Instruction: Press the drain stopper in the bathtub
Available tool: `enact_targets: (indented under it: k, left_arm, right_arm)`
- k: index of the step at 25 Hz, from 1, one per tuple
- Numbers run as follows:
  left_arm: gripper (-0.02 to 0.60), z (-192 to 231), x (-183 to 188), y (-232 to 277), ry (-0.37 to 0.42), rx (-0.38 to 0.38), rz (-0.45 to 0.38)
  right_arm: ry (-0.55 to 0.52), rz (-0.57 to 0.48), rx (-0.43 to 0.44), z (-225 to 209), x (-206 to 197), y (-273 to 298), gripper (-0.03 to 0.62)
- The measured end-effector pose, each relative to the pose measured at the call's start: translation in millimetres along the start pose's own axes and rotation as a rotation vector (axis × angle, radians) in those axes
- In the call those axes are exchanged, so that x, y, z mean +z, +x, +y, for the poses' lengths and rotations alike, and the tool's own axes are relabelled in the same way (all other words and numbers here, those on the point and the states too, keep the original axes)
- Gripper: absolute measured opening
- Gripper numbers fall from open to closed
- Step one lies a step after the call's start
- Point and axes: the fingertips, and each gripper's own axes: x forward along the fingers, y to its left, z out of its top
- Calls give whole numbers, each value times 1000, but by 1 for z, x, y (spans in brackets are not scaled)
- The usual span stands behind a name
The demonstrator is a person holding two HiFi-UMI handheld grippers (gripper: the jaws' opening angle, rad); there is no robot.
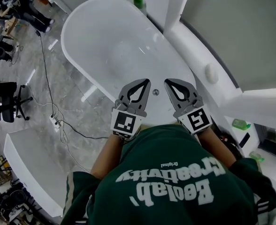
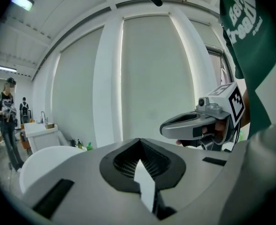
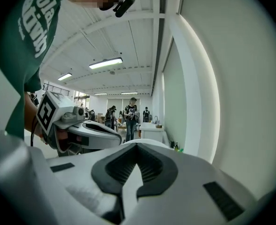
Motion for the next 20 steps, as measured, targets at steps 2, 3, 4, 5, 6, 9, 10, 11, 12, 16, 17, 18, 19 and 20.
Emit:
enact_targets:
  k: [2,3,4,5,6,9,10,11,12,16,17,18,19,20]
  left_arm:
    - [8,-1,0,-2,-3,-4,-5]
    - [8,-2,0,-3,-1,-6,-6]
    - [7,-3,-1,-4,2,-5,-10]
    - [8,-3,0,-5,4,0,-16]
    - [6,-3,0,-6,4,3,-22]
    - [8,-3,3,-5,9,-2,-31]
    - [8,-3,4,-5,10,-4,-33]
    - [8,-1,5,-5,11,-4,-35]
    - [8,2,6,-6,11,-4,-35]
    - [7,9,6,-8,9,1,-32]
    - [8,8,6,-8,9,1,-32]
    - [7,8,6,-9,9,0,-32]
    - [8,7,6,-9,8,1,-33]
    - [7,6,6,-9,7,2,-35]
  right_arm:
    - [-46,-4,-4,4,1,2,9]
    - [-67,-5,-8,5,1,2,9]
    - [-75,-6,-12,7,2,2,9]
    - [-70,-8,-15,8,2,3,9]
    - [-59,-8,-16,8,2,4,9]
    - [-42,-12,-13,8,3,6,9]
    - [-42,-12,-13,8,3,7,9]
    - [-43,-12,-13,9,3,8,9]
    - [-44,-11,-14,9,4,10,9]
    - [-49,-13,-14,12,6,14,9]
    - [-54,-14,-14,12,7,14,9]
    - [-58,-12,-15,12,7,13,9]
    - [-62,-10,-15,12,6,12,9]
    - [-66,-9,-16,12,6,11,9]
